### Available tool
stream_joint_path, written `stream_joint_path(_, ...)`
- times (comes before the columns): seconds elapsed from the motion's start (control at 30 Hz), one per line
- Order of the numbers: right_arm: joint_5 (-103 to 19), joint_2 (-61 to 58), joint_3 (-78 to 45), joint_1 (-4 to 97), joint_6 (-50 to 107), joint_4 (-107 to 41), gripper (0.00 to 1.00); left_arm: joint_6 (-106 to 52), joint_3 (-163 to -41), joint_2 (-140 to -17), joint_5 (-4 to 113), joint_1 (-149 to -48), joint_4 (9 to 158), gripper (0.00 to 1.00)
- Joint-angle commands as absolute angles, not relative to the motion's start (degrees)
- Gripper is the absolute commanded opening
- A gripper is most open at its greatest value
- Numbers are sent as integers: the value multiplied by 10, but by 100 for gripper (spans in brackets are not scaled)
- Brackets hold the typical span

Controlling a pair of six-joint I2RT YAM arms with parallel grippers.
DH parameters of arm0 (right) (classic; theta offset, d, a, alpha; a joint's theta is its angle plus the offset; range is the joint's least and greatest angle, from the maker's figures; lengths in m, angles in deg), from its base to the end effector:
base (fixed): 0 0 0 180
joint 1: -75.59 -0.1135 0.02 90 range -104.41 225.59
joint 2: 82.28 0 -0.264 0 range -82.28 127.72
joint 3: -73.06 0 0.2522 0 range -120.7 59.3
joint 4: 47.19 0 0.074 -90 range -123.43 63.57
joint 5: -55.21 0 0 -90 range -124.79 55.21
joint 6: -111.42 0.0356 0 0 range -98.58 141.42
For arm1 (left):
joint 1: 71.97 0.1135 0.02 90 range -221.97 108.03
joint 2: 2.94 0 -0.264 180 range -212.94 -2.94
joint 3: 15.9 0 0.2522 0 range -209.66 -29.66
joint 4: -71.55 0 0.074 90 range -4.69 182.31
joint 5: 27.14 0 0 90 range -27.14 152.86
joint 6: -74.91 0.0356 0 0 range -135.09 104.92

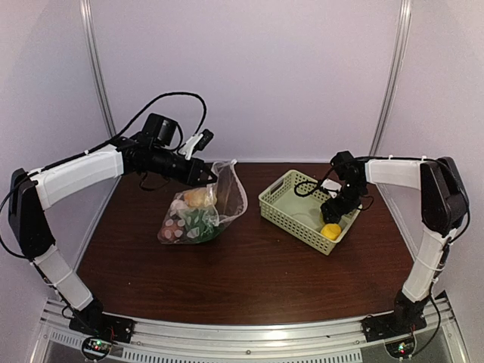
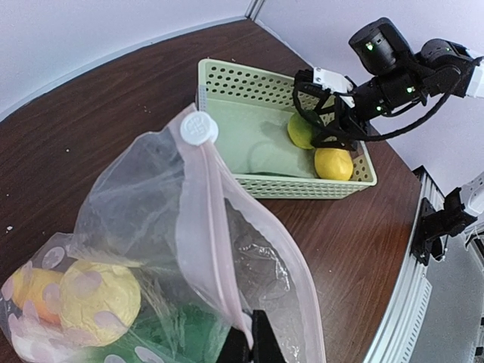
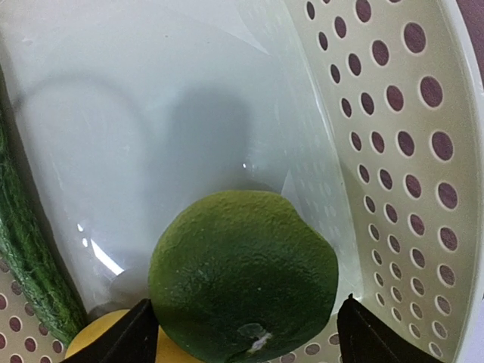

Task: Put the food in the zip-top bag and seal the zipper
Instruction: Pick up the fake fruit from the bin.

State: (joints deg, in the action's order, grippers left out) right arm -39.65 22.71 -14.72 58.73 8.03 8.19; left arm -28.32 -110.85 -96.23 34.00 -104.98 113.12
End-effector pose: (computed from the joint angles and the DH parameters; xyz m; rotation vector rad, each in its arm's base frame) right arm 0.3455 0.1079 0.1894 -0.7582 2.7344 0.1335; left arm 0.2992 -0.2148 0.3169 0.6798 2.2594 -0.9842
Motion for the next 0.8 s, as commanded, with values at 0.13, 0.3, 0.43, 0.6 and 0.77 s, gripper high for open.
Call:
stream_joint_path(0.13, -400, 246, -164, 599, 87, 65, 78, -283, -1102, -968, 333, -1055, 1104, 0)
stream_joint_path(0.3, -414, 243, -165, 599, 83, 64, 64, -283, -1102, -969, 332, -1057, 1104, 0)
stream_joint_path(0.43, -420, 206, -161, 599, 80, 67, 57, -282, -1102, -968, 333, -1058, 1104, 0)
stream_joint_path(0.6, -453, 126, -171, 598, 63, 79, 54, -282, -1102, -969, 332, -1058, 1105, 0)
stream_joint_path(0.77, -514, 72, -202, 560, 54, 92, 53, -280, -1103, -970, 333, -1058, 1104, 0)
